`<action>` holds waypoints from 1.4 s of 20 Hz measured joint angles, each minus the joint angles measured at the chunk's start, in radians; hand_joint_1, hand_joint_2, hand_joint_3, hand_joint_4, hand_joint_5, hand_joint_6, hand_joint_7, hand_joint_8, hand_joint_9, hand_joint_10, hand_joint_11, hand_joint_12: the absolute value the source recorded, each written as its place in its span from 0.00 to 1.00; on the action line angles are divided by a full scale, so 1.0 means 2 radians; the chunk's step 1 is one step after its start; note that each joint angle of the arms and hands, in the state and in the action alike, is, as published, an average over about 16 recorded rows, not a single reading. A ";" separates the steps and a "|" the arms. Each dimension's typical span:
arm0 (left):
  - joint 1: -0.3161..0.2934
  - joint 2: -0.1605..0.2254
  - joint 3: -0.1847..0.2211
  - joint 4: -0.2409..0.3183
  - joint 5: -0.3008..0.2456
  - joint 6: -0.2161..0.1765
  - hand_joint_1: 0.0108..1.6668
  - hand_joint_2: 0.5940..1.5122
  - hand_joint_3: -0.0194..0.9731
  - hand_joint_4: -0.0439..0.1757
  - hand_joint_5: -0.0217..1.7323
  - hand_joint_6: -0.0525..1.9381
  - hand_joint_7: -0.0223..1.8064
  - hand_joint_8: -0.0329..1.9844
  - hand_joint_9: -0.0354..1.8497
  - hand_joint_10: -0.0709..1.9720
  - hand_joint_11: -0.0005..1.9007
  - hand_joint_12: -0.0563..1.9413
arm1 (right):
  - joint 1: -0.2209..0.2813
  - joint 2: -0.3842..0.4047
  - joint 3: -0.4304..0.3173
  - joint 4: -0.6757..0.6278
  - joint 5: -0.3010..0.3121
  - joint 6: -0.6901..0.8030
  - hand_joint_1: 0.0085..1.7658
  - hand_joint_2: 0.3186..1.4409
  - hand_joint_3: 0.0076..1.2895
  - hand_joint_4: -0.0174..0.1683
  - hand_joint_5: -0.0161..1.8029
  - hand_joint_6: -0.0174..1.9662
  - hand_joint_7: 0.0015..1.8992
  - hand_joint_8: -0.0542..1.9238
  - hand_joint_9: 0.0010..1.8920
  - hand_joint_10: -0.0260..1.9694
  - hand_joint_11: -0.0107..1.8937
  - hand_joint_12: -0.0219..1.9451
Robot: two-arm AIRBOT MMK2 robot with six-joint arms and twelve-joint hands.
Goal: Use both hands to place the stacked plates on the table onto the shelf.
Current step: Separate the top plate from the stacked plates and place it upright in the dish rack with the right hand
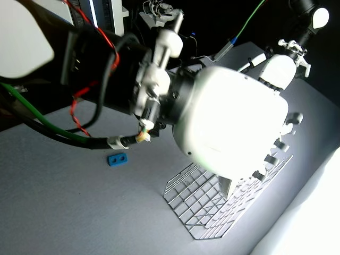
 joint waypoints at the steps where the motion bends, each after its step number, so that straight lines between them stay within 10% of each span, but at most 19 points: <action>1: 0.001 0.000 0.000 -0.001 0.001 0.000 0.00 0.57 0.03 0.21 0.03 0.03 0.02 0.01 0.02 0.03 0.01 0.03 | -0.003 -0.003 0.006 0.006 0.000 0.000 0.75 0.69 0.01 0.05 0.44 0.53 0.50 0.53 0.48 0.60 0.40 0.66; 15: 0.020 -0.002 -0.002 -0.012 0.010 0.007 0.00 0.58 0.03 0.21 0.02 0.03 0.02 0.01 0.01 0.02 0.01 0.03 | -0.065 -0.052 0.081 0.061 0.017 -0.011 0.74 0.69 0.01 0.04 0.43 0.53 0.49 0.54 0.48 0.59 0.39 0.67; 28: 0.045 -0.005 -0.013 -0.022 0.032 0.008 0.00 0.58 0.03 0.19 0.02 0.02 0.02 0.01 0.01 0.02 0.01 0.03 | -0.096 -0.068 0.100 0.068 0.043 -0.027 0.67 0.69 0.01 0.06 0.42 0.35 0.48 0.25 0.49 0.18 0.31 0.65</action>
